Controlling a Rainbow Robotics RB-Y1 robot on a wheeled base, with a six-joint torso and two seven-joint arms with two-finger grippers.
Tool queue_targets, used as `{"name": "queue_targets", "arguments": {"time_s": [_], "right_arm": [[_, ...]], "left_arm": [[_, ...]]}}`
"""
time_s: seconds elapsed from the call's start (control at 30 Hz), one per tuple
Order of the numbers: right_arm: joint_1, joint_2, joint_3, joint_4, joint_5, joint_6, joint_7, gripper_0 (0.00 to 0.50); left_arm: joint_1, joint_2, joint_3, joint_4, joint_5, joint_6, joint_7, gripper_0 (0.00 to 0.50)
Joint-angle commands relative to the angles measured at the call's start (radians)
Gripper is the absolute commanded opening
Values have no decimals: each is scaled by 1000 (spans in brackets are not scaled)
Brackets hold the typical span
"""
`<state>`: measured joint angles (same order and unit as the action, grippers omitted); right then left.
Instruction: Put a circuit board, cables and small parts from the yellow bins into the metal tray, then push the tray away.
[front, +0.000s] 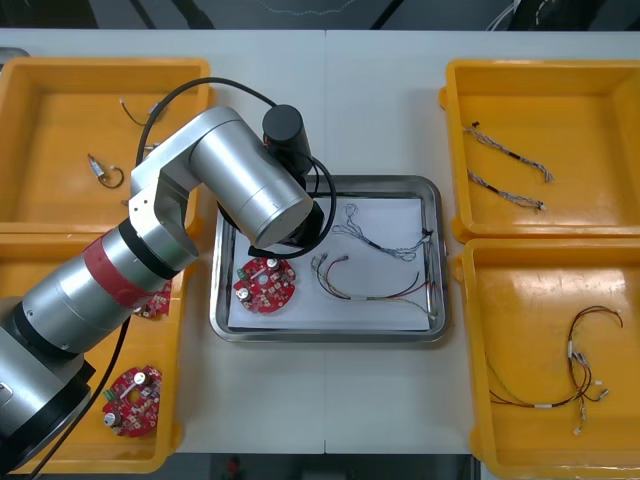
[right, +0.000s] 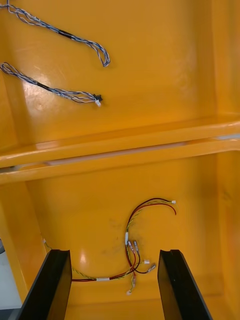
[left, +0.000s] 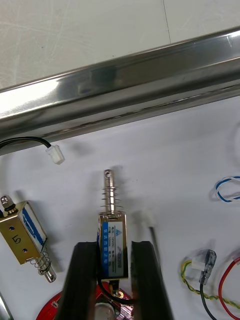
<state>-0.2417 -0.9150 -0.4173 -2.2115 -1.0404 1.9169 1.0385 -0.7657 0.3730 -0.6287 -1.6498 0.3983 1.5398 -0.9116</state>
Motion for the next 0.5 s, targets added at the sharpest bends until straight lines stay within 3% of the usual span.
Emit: {"name": "queue_targets", "arguments": {"time_s": [0.03, 0.2, 0.33, 0.5], "right_arm": [[48, 13, -26, -30, 8, 3, -38, 500], [79, 21, -9, -50, 37, 3, -34, 500], [79, 27, 26, -65, 65, 3, -38, 500], [79, 35, 43, -76, 82, 3, -34, 500]], "left_arm": [[9, 7, -17, -15, -26, -12, 97, 500], [9, 10, 4, -48, -30, 2, 111, 500], [9, 20, 56, -127, -22, 86, 111, 500], [9, 63, 152, -257, 42, 233, 100, 500]]}}
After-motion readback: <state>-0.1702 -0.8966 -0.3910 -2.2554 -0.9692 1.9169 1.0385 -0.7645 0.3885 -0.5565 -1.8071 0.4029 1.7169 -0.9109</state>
